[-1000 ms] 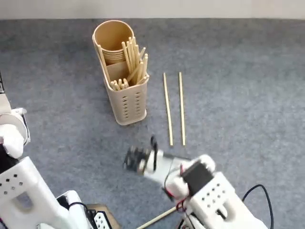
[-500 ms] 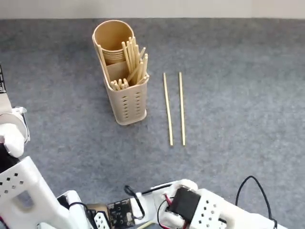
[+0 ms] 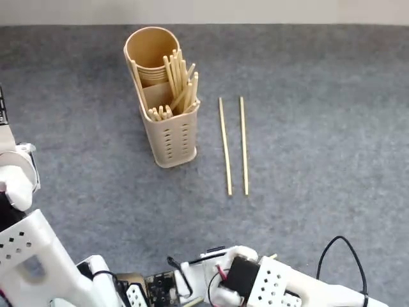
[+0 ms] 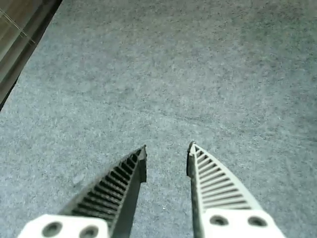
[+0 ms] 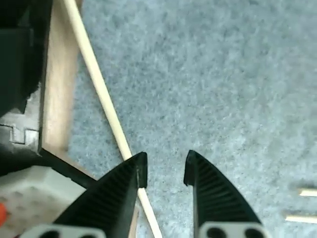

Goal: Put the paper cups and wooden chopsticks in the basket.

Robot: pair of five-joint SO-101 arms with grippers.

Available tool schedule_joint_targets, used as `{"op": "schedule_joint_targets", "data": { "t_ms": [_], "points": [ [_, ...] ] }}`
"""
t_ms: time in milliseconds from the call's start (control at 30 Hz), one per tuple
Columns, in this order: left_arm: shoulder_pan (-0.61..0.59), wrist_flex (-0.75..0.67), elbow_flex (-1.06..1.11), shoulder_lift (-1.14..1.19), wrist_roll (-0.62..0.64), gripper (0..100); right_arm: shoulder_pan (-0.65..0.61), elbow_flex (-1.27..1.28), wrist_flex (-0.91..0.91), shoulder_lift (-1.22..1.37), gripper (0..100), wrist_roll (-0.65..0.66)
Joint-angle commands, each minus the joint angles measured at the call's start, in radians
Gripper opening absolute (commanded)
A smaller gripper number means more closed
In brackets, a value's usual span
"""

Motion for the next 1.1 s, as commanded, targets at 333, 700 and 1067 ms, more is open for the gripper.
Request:
{"op": "schedule_joint_targets", "data": {
  "t_ms": [333, 700, 1067],
  "points": [
    [0.022, 0.002, -0.01, -0.002, -0.006, 17, 0.084, -0.01, 0.012, 0.016, 13.4, 0.068],
    [0.021, 0.017, -0.027, -0.001, -0.006, 17, 0.289, -0.01, -0.16, 0.43, 13.4, 0.055],
    [0.016, 0.015, -0.024, -0.001, -0.011, 17, 0.157, -0.018, -0.071, 0.426, 13.4, 0.091]
  ]
}}
